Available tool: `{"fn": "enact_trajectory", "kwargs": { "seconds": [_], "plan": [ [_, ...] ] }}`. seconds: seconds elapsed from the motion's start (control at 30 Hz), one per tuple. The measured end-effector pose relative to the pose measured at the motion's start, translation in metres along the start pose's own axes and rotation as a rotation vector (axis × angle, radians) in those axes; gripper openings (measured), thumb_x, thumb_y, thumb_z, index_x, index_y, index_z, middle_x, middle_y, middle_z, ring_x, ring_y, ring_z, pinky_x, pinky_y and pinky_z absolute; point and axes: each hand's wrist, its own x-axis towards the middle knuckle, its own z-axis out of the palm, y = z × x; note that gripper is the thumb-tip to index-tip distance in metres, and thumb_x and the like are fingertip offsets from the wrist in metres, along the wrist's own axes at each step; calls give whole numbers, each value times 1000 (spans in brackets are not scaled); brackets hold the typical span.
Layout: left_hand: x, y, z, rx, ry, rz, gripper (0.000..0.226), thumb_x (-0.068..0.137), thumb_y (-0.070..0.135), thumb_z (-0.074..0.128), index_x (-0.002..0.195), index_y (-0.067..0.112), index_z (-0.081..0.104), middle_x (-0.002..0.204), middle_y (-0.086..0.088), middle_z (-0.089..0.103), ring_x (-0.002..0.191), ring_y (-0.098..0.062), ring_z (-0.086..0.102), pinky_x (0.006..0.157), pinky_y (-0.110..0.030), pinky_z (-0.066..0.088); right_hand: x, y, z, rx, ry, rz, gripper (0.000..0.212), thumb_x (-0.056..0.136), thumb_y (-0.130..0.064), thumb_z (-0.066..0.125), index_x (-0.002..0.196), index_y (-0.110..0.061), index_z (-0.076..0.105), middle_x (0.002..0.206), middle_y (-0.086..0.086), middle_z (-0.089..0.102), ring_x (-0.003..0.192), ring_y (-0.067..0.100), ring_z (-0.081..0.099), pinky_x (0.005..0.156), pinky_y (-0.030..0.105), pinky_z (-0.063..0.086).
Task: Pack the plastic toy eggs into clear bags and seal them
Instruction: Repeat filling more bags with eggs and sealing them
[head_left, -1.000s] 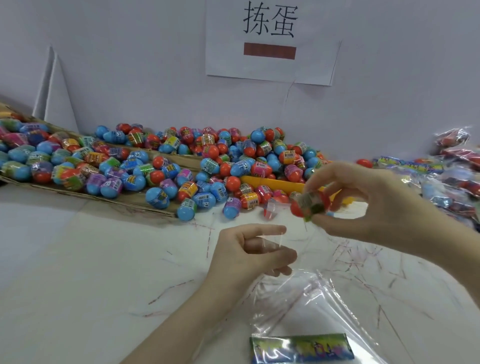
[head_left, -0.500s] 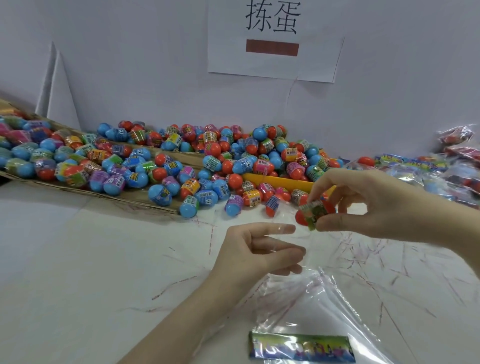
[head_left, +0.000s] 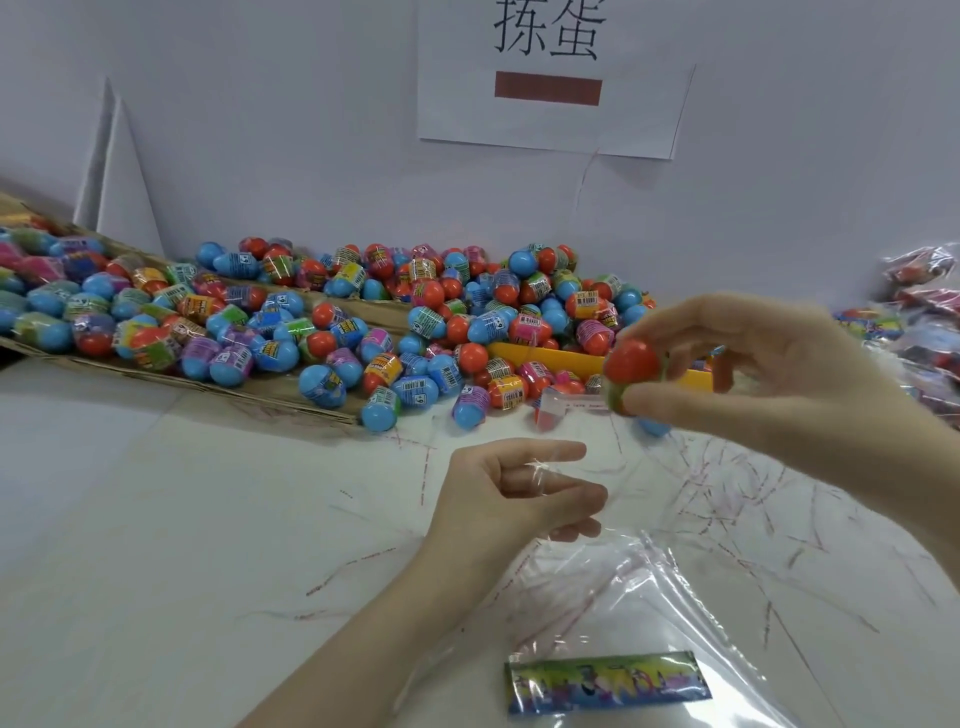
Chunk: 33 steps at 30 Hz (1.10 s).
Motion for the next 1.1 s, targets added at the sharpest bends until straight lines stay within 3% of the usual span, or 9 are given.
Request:
{"fn": "enact_trajectory", "kwargs": {
  "seconds": [0.13,0.27,0.47,0.63,0.8,0.93,1.1],
  "plan": [
    [-1,1,1,-6,-17,23,27,58,10,76,83,19,70,71,-8,73,58,-17,69,53,-19,51,0,12,8,-208,15,-9,20,67,-18,71,83,-27,64,76,-16,67,77,-3,58,64,3,39],
    [-1,1,0,7,-37,10,28,70,-4,71,86,18,68,76,-4,74,64,-16,70,58,-19,53,-1,12,7,-208,-47,-3,23,61,-29,65,84,-27,64,75,-17,67,76,-4,60,68,7,45],
    [-2,1,1,-25,-76,-21,28,72,-5,68,94,13,66,80,-3,74,67,-15,71,59,-19,54,-2,10,8,-66,-112,82,28,62,-36,63,90,-33,62,84,-14,67,77,0,63,75,16,52],
    [-3,1,1,-93,-109,-23,32,60,20,71,91,16,69,84,-6,74,71,-19,71,60,-21,55,-2,12,10,19,-168,110,24,73,-25,66,97,-30,62,92,-12,66,67,9,68,75,24,55],
    [-2,2,2,-100,-96,-96,36,74,43,53,91,16,70,90,-2,74,74,-21,72,61,-21,55,-5,14,13,77,-193,105,33,65,-35,56,97,-31,60,94,-8,65,68,10,68,65,16,52],
    [-1,4,3,-134,-67,-151,39,89,43,41,84,18,71,88,-4,74,73,-24,72,61,-24,57,-6,16,13,35,-201,75,37,61,-47,51,97,-38,58,93,-14,64,78,6,64,78,23,52],
    [-1,5,5,-165,-59,-165,42,98,34,32,91,16,69,90,-6,74,75,-27,71,64,-25,57,-4,19,23,-167,-92,-5,17,76,-36,57,89,-45,51,86,-23,58,85,-7,49,68,2,36]
  ]
}}
